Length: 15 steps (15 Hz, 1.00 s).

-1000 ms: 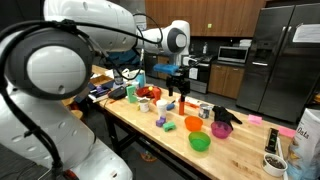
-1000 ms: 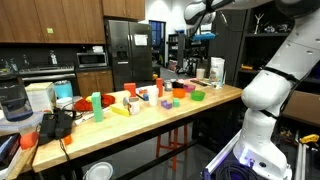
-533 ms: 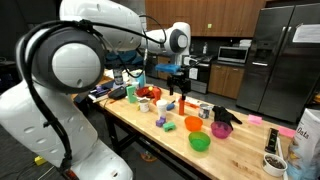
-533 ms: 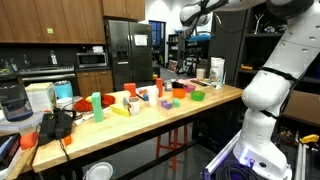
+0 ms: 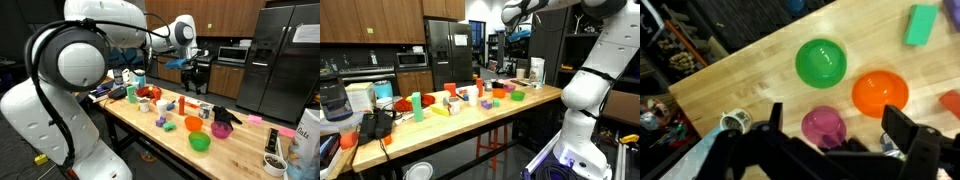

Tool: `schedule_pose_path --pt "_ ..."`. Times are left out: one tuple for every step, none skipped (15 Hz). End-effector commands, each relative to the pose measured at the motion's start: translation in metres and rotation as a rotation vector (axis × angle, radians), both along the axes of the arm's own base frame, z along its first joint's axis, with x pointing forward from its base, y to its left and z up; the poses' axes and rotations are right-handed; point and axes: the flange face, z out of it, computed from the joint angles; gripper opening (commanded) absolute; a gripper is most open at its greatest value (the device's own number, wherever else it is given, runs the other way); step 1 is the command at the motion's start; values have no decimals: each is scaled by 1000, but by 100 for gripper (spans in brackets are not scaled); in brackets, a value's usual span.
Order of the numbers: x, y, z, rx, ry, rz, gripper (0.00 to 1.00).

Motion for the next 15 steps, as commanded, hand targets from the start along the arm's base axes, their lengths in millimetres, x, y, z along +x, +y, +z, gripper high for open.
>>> schedule_pose_path --pt "21 -28 22 -112 -45 -57 100" --pt "28 -33 22 -109 -49 -36 100" --pt "36 -35 21 -97 -57 -19 100" --pt "47 -36 16 -70 -67 9 100" --pt "57 -36 11 -54 -69 32 100" --pt "69 -36 4 -31 -80 68 100" --pt "78 -34 -1 -11 -84 100 100" --pt "89 -32 -6 4 -87 133 100" --pt "99 -29 -10 22 -91 171 100" --pt "108 -27 -14 35 -93 210 100" --pt "116 -23 -16 47 -96 246 100" --pt "124 -20 -16 55 -99 278 100" --pt "131 -17 -15 57 -102 311 100" --pt "136 -15 -15 58 -102 341 100" --pt "142 -12 -12 61 -112 372 100"
